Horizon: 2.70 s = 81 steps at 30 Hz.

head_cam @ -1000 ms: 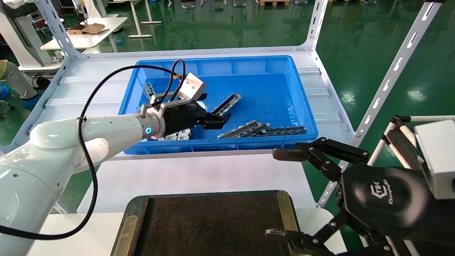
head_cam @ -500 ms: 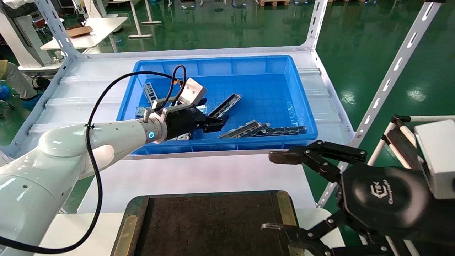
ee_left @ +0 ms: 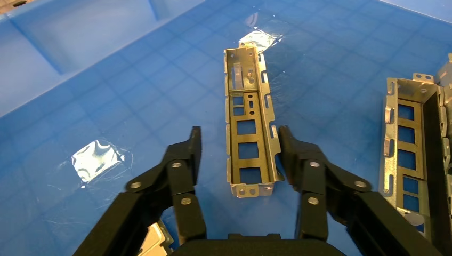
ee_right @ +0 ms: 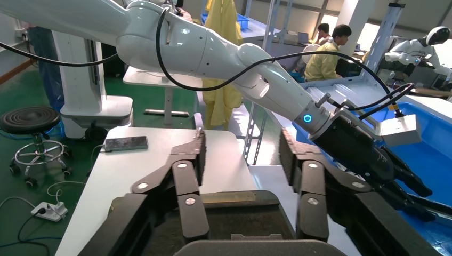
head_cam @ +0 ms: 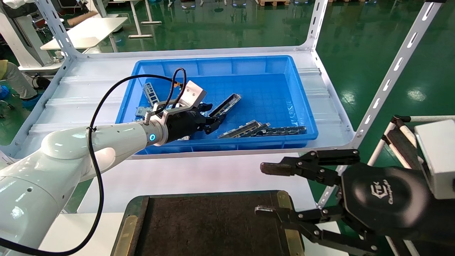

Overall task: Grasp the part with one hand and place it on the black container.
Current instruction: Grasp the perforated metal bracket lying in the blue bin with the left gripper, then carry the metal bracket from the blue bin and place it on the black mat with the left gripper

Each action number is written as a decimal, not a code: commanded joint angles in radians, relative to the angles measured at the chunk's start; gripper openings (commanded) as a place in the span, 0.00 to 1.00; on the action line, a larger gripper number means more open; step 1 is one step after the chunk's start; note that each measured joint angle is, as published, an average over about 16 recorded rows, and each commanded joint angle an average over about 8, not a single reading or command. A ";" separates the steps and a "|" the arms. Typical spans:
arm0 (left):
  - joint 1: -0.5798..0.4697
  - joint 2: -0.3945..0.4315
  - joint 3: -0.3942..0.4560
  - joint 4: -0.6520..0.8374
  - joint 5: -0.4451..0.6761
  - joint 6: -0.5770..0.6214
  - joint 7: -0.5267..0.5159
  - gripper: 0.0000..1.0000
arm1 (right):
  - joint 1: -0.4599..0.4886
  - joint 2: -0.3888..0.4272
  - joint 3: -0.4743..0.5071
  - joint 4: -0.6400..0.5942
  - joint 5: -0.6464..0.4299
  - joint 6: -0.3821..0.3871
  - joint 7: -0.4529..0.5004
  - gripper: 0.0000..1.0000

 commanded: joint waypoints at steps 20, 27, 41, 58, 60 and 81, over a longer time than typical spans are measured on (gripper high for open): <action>-0.073 -0.022 0.037 0.014 -0.111 0.040 0.093 0.00 | 0.000 0.001 -0.001 0.000 0.001 0.001 -0.001 0.00; -0.087 -0.108 0.001 -0.046 -0.184 0.317 0.174 0.00 | 0.000 0.001 -0.002 0.000 0.001 0.001 -0.001 0.00; 0.005 -0.263 -0.033 -0.206 -0.281 0.668 0.177 0.00 | 0.001 0.001 -0.003 0.000 0.002 0.001 -0.001 0.00; 0.342 -0.467 0.000 -0.787 -0.313 0.496 -0.100 0.00 | 0.001 0.002 -0.004 0.000 0.003 0.002 -0.002 0.00; 0.386 -0.483 0.008 -0.846 -0.308 0.441 -0.136 0.00 | 0.001 0.002 -0.004 0.000 0.003 0.002 -0.002 0.00; 0.728 -0.362 0.140 -1.013 -0.195 -0.282 -0.388 0.00 | 0.001 0.002 -0.005 0.000 0.004 0.002 -0.003 0.00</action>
